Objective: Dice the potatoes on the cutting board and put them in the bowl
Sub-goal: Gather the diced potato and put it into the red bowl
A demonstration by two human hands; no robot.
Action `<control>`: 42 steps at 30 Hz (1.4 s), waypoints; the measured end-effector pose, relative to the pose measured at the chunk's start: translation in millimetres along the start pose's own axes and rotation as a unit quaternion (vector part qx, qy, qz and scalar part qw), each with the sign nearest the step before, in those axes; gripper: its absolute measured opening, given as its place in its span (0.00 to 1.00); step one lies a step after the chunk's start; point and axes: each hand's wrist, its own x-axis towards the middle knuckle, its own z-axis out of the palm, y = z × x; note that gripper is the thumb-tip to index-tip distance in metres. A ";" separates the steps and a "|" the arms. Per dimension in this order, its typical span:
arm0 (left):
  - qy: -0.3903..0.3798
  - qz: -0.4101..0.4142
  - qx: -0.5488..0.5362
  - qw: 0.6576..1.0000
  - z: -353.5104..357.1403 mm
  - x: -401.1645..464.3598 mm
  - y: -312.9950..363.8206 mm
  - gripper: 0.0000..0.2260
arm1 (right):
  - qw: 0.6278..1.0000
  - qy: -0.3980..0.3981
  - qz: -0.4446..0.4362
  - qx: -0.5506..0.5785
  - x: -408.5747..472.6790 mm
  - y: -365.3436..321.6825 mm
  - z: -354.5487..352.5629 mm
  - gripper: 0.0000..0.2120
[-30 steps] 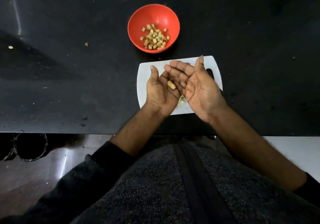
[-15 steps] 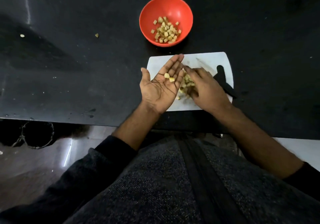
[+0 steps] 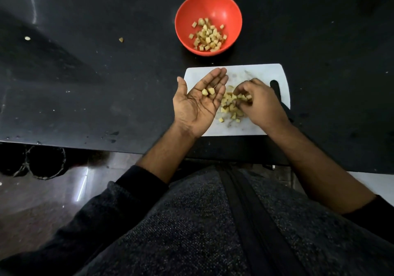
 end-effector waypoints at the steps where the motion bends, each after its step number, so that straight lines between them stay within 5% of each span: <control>1: 0.012 0.002 0.008 1.000 1.1 0.0 -0.2 0.40 | 1.000 0.006 0.000 0.006 0.2 0.4 -2.0 0.09; 8: 0.081 0.007 0.076 0.994 7.2 2.5 -2.2 0.38 | 0.988 0.023 0.065 0.140 -4.0 -3.1 -12.2 0.07; 14: 0.077 -0.026 0.082 0.993 17.1 7.1 -15.6 0.35 | 0.912 0.008 0.081 0.401 -12.9 -30.1 -21.5 0.09; 23: 0.023 -0.040 0.017 0.999 25.2 6.2 -14.1 0.26 | 0.903 0.006 0.083 0.421 -13.3 -47.3 -25.7 0.12; 27: 0.012 -0.040 -0.002 0.999 24.0 5.3 -13.9 0.27 | 0.898 0.022 0.068 0.434 -12.6 -49.0 -29.8 0.13; 34: -0.005 -0.054 -0.006 0.999 21.7 5.0 -14.4 0.29 | 0.946 0.069 0.013 0.317 -9.0 -56.5 -29.0 0.09; 42: -0.019 -0.051 -0.033 0.998 23.8 3.7 -14.1 0.30 | 0.921 0.060 0.051 0.381 -2.7 -55.4 -32.2 0.08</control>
